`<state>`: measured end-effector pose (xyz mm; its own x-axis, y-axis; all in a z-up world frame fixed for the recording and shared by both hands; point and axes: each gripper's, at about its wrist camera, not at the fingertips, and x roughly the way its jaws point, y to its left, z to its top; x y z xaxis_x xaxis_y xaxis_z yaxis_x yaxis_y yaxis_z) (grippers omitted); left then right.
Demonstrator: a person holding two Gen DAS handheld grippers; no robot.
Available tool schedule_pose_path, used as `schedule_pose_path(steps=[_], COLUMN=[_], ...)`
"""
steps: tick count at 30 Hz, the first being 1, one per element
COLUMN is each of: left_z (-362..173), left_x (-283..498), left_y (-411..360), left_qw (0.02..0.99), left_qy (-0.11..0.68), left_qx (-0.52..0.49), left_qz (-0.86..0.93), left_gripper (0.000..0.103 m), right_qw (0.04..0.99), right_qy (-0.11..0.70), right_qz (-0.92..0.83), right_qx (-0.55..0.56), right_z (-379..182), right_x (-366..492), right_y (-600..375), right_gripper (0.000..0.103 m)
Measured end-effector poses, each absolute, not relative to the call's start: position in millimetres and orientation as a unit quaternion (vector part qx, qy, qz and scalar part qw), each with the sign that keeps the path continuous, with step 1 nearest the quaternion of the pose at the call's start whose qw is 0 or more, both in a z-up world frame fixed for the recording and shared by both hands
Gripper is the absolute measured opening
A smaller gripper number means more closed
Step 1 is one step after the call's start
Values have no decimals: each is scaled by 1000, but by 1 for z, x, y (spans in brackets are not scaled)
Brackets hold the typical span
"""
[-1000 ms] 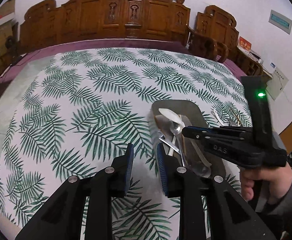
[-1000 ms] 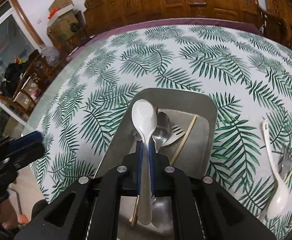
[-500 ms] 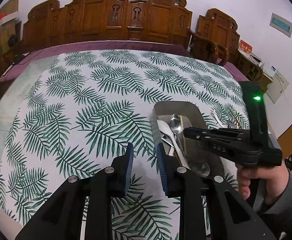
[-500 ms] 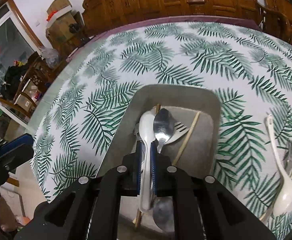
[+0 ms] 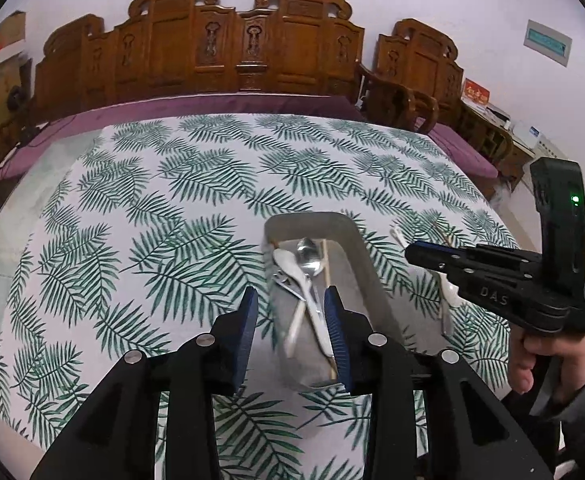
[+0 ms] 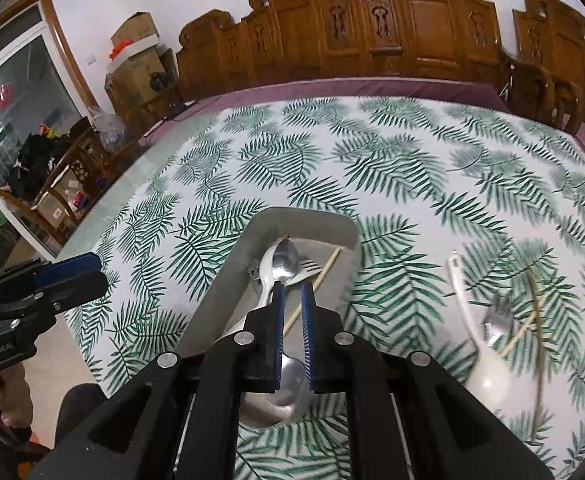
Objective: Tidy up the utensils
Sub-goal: 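Lower the white plastic spoon into the tray and open the right tool, then grasp a wooden chopstick upright with the right tool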
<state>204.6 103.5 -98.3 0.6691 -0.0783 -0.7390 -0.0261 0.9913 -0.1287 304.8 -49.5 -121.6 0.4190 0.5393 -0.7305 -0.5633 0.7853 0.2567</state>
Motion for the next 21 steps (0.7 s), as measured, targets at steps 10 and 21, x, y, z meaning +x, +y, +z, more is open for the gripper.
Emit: schedule_pose_path(steps=[10,21], left_z=[-91,-92], left_x=[204,209], left_y=[72,43], left_qw=[916,912], left_qy=[397,406], left_qx=[-62,-45], left_qz=[-24,-33], left_gripper=[69,82], right_qw=[853,870], right_qy=[424,416], right_qz=[304,265], right_qx=[-20,-16], right_z=[-117,-121], right_x=[293,288], right_y=[-108,-167], right_gripper=[12,19])
